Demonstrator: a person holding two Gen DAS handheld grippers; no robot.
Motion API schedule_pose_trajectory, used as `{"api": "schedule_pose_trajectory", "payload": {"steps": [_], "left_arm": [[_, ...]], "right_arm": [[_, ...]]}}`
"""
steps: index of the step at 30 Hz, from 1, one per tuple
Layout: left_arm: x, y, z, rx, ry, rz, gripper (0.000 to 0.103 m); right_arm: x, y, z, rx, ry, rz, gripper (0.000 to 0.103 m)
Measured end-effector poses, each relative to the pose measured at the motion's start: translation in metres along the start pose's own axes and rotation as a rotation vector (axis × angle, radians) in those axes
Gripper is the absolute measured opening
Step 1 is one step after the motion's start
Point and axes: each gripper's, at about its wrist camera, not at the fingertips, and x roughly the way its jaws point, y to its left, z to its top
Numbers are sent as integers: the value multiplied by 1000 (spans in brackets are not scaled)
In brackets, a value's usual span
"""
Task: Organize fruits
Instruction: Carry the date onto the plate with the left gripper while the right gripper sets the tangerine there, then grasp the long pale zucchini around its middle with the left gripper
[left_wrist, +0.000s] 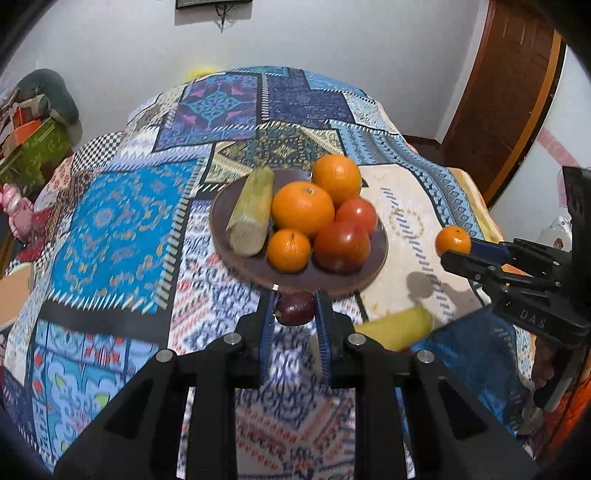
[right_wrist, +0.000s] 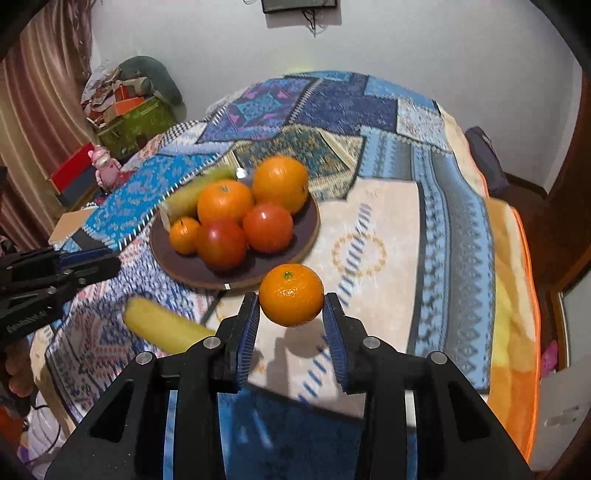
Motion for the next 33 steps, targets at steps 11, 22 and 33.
{"api": "schedule_pose_trajectory", "payload": {"steps": [11, 22, 33], "left_arm": [[47, -8, 19, 24, 57, -24, 21], [61, -11, 26, 34, 62, -61, 21], [59, -11, 26, 30, 56, -62, 44]], "right_arm": [[29, 13, 29, -20, -6, 41, 33], [60, 23, 46, -38, 29, 77, 33], [64, 25, 48, -34, 42, 103, 34]]}}
